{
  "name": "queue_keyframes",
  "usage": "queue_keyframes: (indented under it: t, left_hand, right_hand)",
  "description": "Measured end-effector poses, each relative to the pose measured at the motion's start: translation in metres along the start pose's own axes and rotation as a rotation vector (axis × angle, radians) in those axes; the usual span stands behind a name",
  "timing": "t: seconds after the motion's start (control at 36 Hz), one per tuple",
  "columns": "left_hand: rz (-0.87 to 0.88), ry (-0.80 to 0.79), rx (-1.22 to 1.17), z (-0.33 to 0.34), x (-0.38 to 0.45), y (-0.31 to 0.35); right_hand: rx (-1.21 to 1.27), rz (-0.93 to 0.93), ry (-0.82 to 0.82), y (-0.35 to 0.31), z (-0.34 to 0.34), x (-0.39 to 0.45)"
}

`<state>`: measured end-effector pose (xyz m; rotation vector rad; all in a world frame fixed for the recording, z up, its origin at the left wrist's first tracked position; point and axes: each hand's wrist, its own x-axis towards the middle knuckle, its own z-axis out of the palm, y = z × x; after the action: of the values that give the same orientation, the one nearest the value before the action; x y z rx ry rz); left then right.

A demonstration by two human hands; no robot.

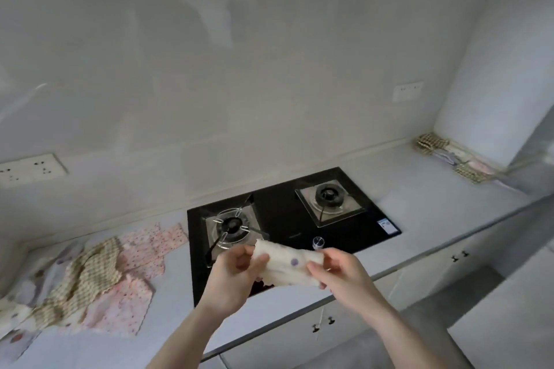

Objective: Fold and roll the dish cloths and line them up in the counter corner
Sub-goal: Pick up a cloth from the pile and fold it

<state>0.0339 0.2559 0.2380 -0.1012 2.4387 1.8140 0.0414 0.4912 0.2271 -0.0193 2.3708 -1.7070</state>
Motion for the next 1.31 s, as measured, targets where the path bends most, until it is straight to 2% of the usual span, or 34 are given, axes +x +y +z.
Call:
queue_keyframes:
  t: [0.25,0.39,0.64,0.92,1.17,1.31]
  left_hand:
    - [0.065,-0.108,0.104,0.169,0.063,0.062]
    - [0.062,-0.143,0.117,0.235,0.096,0.084]
    - [0.032,-0.179,0.266,0.302,0.179,0.113]
    - [0.031,-0.311,0.364,0.394,0.283,0.130]
    - [0.009,-0.484,0.374,0.460,0.337,0.155]
    - [0.015,-0.495,0.431,0.480,0.372,0.157]
  right_hand:
    - [-0.125,0.065,0.137,0.059,-0.181,0.014]
    - [-0.163,0.060,0.186,0.072,-0.259,0.030]
    - [-0.131,0.134,0.191,0.099,-0.331,0.081]
    - [-0.222,0.269,0.332,0.145,-0.410,0.143]
    - [0.090,0.473,0.581,0.198,-0.479,0.169]
    - [0.307,0.602,0.691,0.228,-0.525,0.197]
